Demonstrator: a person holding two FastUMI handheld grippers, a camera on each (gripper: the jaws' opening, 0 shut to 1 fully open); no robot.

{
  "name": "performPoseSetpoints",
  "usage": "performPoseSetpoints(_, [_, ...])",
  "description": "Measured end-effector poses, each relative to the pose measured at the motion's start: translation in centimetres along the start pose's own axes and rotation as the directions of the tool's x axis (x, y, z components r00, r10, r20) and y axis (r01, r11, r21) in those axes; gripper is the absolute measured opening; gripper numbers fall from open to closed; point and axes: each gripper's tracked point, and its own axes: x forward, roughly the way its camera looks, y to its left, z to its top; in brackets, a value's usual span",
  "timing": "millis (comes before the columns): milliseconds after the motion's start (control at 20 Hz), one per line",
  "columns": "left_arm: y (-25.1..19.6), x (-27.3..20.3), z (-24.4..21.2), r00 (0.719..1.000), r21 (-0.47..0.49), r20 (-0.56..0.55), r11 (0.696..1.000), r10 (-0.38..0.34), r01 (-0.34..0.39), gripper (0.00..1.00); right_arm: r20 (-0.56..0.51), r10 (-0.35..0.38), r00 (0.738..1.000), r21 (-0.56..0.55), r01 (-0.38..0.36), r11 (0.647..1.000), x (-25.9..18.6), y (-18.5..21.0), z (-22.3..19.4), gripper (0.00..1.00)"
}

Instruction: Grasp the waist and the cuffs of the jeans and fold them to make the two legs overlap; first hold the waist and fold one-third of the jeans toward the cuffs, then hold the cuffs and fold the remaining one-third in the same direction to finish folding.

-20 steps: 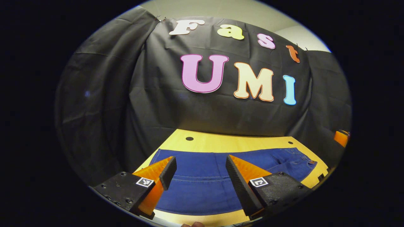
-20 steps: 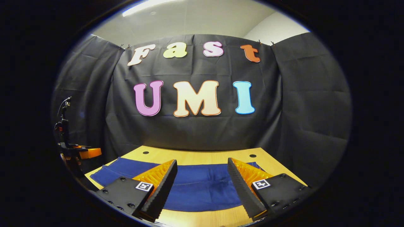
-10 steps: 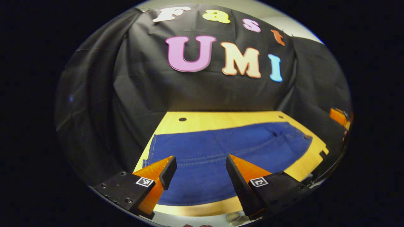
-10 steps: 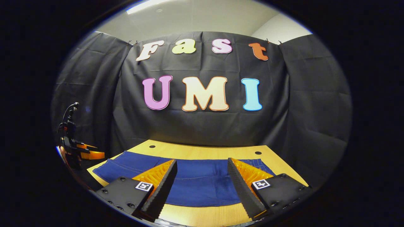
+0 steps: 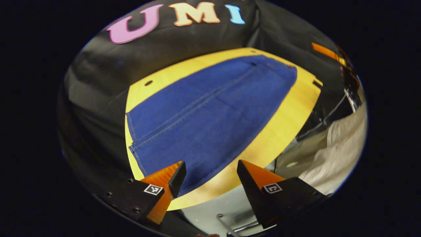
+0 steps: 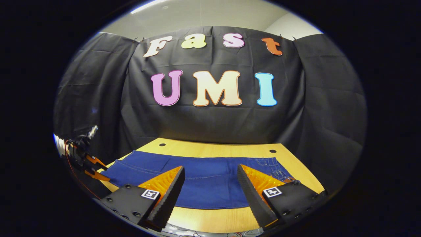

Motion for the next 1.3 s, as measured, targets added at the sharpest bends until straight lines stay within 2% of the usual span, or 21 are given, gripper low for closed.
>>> performPoseSetpoints(100, [-0.8,1.2,-1.3,0.996,0.064,-0.078,0.997,-0.038,0.043,0.96,-0.015,-0.012,1.0,0.0,0.012,1.0,-0.1,-0.4,-0.7,0.96])
performPoseSetpoints(150, [-1.0,1.6,-1.7,0.993,0.094,-0.11,0.994,-0.05,0.06,1.0,-0.022,-0.018,1.0,0.003,0.018,1.0,-0.2,-0.6,-1.0,0.96])
performPoseSetpoints(200, [-1.0,1.9,-2.2,0.989,0.118,-0.137,0.991,-0.052,0.068,0.96,-0.032,-0.024,0.999,0.007,0.024,1.0,-0.2,-0.8,-1.3,0.96])
performPoseSetpoints(350, [-0.9,2.0,-3.0,0.98,0.162,-0.196,0.984,-0.043,0.076,0.96,-0.044,-0.041,0.998,0.013,0.041,0.999,-0.1,-1.5,-1.8,0.98])
performPoseSetpoints(700, [-1.5,1.3,-3.3,0.954,0.164,-0.288,0.978,-0.081,0.132,0.96,-0.062,-0.074,0.995,-0.006,0.074,0.997,0.4,-2.9,-2.2,0.98])
performPoseSetpoints(800, [-1.5,1.6,-3.5,0.949,0.167,-0.301,0.975,-0.091,0.146,1.0,-0.07,-0.078,0.994,-0.001,0.078,0.997,0.7,-3.1,-2.4,0.98])
performPoseSetpoints(850, [-1.8,1.5,-3.6,0.944,0.163,-0.312,0.973,-0.106,0.163,0.95,-0.075,-0.077,0.994,0.003,0.077,0.997,0.9,-3.1,-2.6,0.98])
performPoseSetpoints(1050, [-2.1,1.2,-3.8,0.926,0.129,-0.348,0.971,-0.143,0.199,0.9,-0.084,-0.07,0.994,0.001,0.07,0.998,1.7,-2.9,-2.8,0.98])
performPoseSetpoints(1150, [-2.2,1.3,-3.7,0.926,0.137,-0.348,0.969,-0.147,0.205,0.92,-0.093,-0.064,0.994,0.013,0.065,0.998,2.0,-2.6,-3.2,0.98])
performPoseSetpoints(1300, [-2.1,1.5,-3.5,0.93,0.158,-0.337,0.964,-0.15,0.213,0.87,-0.1,-0.056,0.993,0.036,0.059,0.998,2.6,-2.0,-3.5,0.98])
